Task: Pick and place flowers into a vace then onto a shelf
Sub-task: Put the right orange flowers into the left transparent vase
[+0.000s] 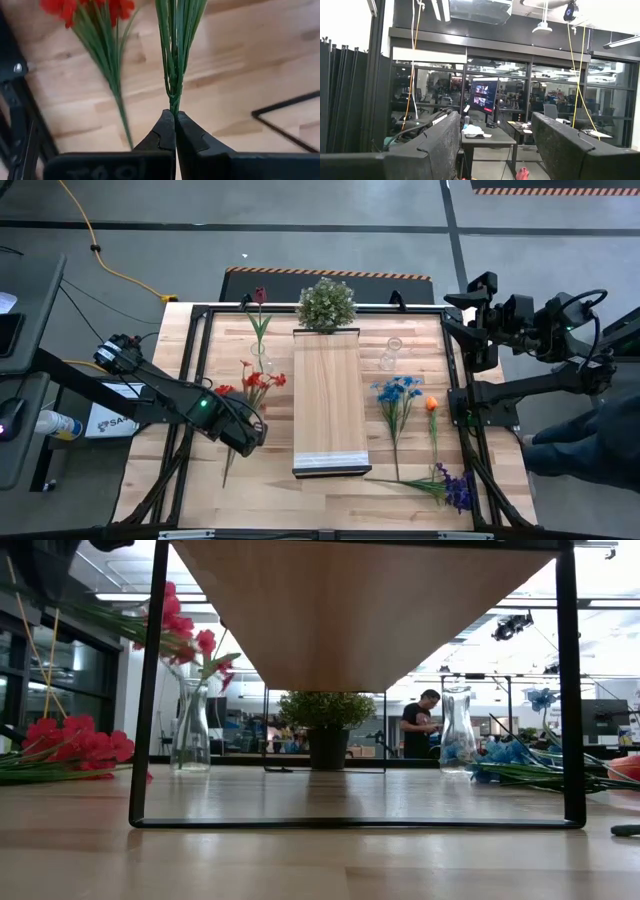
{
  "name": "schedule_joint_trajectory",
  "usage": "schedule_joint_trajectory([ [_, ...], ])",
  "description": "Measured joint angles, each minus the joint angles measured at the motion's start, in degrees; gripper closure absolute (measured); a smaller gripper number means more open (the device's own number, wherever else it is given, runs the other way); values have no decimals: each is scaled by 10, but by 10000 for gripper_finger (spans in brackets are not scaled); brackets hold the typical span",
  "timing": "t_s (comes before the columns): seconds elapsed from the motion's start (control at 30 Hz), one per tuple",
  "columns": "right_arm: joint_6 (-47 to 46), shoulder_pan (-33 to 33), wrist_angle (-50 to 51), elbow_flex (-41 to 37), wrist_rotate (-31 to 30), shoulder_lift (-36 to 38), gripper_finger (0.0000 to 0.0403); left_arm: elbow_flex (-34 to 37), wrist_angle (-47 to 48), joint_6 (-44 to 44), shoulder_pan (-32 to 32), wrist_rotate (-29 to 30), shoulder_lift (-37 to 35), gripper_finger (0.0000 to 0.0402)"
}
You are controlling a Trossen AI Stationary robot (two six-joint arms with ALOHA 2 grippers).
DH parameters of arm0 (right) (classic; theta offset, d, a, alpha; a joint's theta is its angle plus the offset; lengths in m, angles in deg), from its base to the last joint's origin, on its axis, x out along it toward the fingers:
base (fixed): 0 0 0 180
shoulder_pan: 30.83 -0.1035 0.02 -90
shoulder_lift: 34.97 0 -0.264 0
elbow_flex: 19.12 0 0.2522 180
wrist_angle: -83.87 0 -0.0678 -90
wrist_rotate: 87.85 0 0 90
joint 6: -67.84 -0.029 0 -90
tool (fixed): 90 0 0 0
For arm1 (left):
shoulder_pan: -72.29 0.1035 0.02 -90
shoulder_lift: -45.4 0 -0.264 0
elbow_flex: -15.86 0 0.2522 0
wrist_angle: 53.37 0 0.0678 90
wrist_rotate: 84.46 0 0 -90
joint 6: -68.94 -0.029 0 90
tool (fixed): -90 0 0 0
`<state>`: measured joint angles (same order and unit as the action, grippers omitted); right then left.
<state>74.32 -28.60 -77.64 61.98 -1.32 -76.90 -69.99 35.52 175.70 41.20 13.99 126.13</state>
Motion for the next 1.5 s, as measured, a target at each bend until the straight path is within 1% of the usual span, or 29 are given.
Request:
schedule_joint_trajectory([
  [0.1,0,0,0,0,0,0,167,0,0,4,-5,24,0,371],
  [0.2,0,0,0,0,0,0,167,0,2,16,-16,32,0,371],
  [0.3,0,0,0,0,0,0,167,-5,11,41,-29,65,0,371],
  [0.63,0,0,0,0,0,0,167,-73,110,121,-79,235,0,371],
  [1.03,0,0,2,0,0,0,167,-83,125,116,-80,445,0,371],
  [1.23,0,0,2,0,0,0,167,-83,125,87,-79,551,0,371],
  [1.33,0,0,2,0,0,0,167,-83,124,73,-79,595,0,371],
  [1.5,0,0,2,0,0,0,167,-83,119,38,-79,643,0,371],
])
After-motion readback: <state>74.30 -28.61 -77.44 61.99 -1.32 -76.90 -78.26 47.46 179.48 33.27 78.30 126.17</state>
